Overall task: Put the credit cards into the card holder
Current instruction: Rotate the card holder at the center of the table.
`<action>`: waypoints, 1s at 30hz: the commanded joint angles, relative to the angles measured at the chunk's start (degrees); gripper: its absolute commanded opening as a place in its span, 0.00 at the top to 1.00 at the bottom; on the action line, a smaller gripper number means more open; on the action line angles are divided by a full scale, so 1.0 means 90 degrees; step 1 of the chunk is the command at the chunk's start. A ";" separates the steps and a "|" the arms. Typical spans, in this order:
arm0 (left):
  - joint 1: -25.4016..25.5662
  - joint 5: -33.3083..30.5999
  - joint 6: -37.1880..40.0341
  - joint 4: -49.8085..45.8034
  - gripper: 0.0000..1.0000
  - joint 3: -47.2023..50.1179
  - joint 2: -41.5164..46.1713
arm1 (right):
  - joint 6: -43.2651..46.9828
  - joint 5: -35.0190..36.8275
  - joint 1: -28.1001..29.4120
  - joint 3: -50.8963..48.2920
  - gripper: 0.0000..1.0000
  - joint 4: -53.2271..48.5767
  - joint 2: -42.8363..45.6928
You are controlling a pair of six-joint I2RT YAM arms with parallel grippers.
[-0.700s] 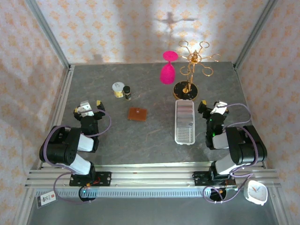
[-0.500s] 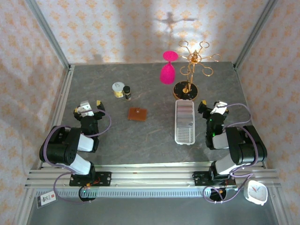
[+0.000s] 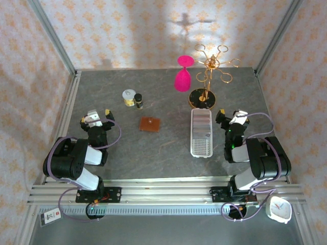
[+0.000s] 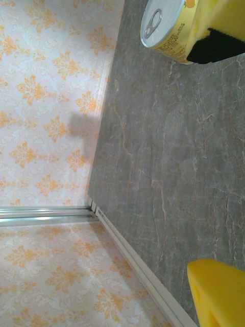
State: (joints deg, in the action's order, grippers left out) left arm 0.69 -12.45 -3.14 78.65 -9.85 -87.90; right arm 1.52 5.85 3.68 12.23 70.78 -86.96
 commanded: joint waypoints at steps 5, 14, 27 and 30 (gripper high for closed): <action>-0.0006 -0.0091 -0.0070 0.0031 0.01 -0.0083 -0.0009 | -0.0037 0.0126 -0.0038 0.0033 0.00 0.0153 -0.0033; -0.0008 -0.0089 -0.0064 0.0030 0.01 -0.0082 -0.0009 | -0.0031 0.0130 -0.0033 0.0019 0.00 0.0181 -0.0007; 0.0379 -0.0551 -0.0009 -0.1591 0.01 -0.0099 0.2171 | -0.0745 0.0916 -0.0041 -0.0075 0.00 -0.2444 0.2743; 0.0379 -0.0413 -0.1320 -0.3721 0.01 -0.0631 0.3415 | -0.1763 0.1044 -0.0038 0.0066 0.00 -0.3761 0.3801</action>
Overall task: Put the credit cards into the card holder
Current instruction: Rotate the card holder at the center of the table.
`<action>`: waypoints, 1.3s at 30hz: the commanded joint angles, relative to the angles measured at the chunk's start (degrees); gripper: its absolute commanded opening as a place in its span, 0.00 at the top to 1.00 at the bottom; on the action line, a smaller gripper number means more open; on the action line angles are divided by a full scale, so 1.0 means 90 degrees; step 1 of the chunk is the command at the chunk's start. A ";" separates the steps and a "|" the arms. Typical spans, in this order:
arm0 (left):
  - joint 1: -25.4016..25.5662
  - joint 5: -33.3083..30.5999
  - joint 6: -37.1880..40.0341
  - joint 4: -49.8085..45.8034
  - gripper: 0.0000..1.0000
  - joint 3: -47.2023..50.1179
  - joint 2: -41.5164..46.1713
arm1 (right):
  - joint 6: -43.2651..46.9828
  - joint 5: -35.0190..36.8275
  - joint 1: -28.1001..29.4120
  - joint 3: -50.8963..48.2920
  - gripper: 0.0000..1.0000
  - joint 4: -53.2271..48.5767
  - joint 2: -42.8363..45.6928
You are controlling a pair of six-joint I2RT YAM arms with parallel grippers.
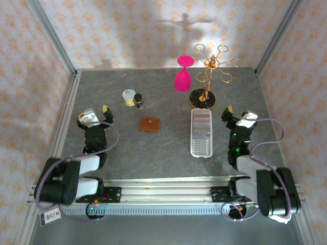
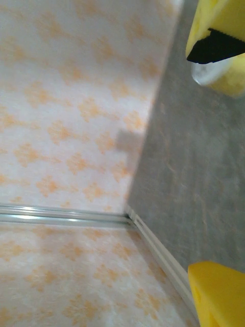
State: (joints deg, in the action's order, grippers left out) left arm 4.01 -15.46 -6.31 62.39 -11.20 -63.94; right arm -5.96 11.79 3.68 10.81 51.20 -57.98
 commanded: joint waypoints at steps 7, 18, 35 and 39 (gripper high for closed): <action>-0.0074 0.1624 -0.2801 -0.2474 0.01 -0.0073 0.2019 | -0.2712 0.0207 -0.0038 0.0482 0.00 -0.3799 0.2141; -0.0086 0.2379 -0.4277 -0.5464 0.01 -0.0459 0.3259 | -0.2625 -0.2143 -0.0037 0.1276 0.04 -0.5464 0.3297; 0.0222 0.3487 -0.5621 -0.5343 0.08 0.0207 0.2742 | -0.1498 -0.2074 0.4096 0.3967 0.23 -0.5744 -0.0373; 0.0417 0.3509 -0.5703 -0.5415 0.11 0.0180 0.2622 | -0.1345 -0.2006 0.4562 0.5296 0.47 -0.6287 -0.2387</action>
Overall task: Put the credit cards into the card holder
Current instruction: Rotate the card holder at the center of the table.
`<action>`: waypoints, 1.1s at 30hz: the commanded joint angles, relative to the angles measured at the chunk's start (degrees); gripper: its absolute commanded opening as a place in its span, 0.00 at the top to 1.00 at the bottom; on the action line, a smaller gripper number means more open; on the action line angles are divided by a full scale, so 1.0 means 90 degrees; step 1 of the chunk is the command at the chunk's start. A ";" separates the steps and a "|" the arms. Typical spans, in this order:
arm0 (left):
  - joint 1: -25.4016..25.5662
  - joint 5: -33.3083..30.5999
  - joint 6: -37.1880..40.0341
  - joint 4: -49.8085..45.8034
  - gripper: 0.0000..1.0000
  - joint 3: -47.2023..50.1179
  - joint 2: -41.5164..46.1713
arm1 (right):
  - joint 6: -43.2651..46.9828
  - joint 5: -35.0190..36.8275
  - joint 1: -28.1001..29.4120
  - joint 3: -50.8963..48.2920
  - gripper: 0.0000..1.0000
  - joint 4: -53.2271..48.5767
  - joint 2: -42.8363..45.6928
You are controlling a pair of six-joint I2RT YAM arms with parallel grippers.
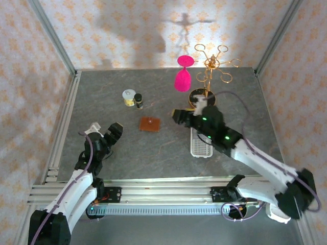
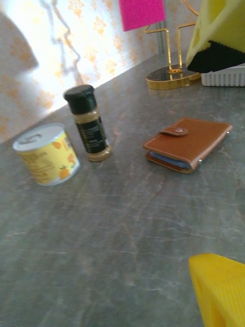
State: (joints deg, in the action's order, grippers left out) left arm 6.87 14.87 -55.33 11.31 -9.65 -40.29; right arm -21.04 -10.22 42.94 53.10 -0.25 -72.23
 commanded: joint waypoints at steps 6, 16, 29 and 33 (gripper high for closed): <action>0.0282 0.0014 -0.0475 -0.0009 0.11 0.0126 0.0191 | 0.0501 0.1112 0.0493 0.2422 0.60 -0.1408 -0.3167; 0.0373 -0.0103 -0.0644 -0.0388 0.12 0.0202 0.0648 | 0.0785 0.2065 0.0374 0.4819 0.75 -0.2391 -0.5752; 0.0378 -0.0130 -0.0550 -0.0573 0.11 0.0064 0.0435 | 0.0613 0.1630 0.0044 0.4021 0.75 -0.2170 -0.5749; 0.0384 -0.0100 -0.0600 -0.0496 0.11 0.0069 0.0366 | 0.0597 0.1453 0.0056 0.3560 0.74 -0.1983 -0.5526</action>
State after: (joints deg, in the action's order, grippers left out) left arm 9.78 14.00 -60.18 6.79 -8.82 -36.88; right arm -14.98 4.29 42.98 87.79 -17.04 -124.46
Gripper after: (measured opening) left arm 0.891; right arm 0.255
